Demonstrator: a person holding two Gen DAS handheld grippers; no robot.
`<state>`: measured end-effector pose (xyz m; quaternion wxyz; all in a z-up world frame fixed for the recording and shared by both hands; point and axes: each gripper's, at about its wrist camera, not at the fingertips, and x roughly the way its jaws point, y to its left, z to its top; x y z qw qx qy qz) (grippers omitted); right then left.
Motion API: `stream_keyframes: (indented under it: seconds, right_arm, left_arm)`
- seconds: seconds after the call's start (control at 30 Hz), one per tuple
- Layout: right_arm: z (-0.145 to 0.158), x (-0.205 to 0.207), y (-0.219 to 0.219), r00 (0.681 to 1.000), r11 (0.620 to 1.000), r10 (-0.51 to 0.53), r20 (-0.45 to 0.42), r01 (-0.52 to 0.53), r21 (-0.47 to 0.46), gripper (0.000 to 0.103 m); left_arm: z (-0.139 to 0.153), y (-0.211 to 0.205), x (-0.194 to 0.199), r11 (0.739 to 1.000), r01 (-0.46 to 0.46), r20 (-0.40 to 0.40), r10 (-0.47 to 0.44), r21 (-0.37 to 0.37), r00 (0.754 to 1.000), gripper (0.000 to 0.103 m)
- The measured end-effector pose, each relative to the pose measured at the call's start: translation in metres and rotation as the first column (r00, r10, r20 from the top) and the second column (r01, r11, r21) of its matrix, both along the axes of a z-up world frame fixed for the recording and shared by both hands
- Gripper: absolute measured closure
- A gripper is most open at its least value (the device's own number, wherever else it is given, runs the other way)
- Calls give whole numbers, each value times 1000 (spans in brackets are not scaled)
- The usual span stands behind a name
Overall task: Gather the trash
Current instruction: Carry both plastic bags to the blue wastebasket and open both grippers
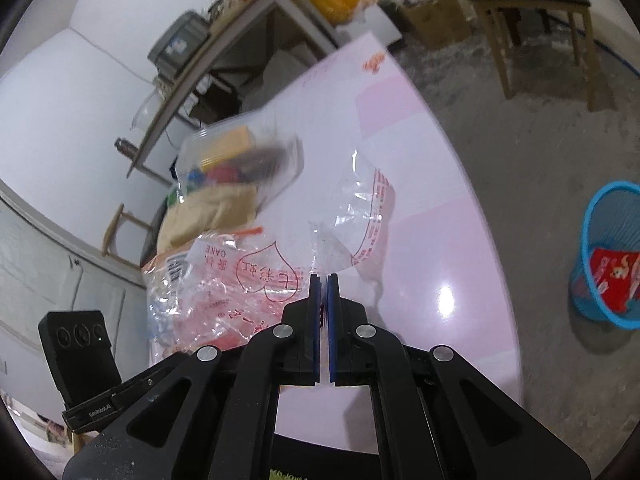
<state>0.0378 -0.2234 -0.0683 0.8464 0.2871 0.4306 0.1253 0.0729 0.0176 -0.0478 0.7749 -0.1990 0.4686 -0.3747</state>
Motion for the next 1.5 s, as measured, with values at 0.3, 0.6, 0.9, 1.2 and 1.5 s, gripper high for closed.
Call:
stream_keyframes:
  seconds: [0.3,0.6,0.9,1.2,1.5]
  right_arm:
    - [25,-32,-67,979,985,-174,104,171,34,101]
    - [19,-92,-178,865,873,-487,123,484,56,101]
    - [-83,-109,-276,723,727,-681,-117,686,5,101]
    - [-174,-82,-337,626,656,-729,-277,754,-21,94]
    - [-233,-82,-355,567,623,-750,-341,779,-74,46]
  left_arm:
    - [31,-29,-5,996,87,100,-86,-13,991,101]
    - [54,-133,15,951,308,152,-302,-19,941,101]
    - [14,-301,50,844,534,-24,-533,62,846,101]
    - [-62,-438,53,703,618,-88,-632,352,770,100]
    - [-96,-463,53,656,525,-50,-599,542,799,53]
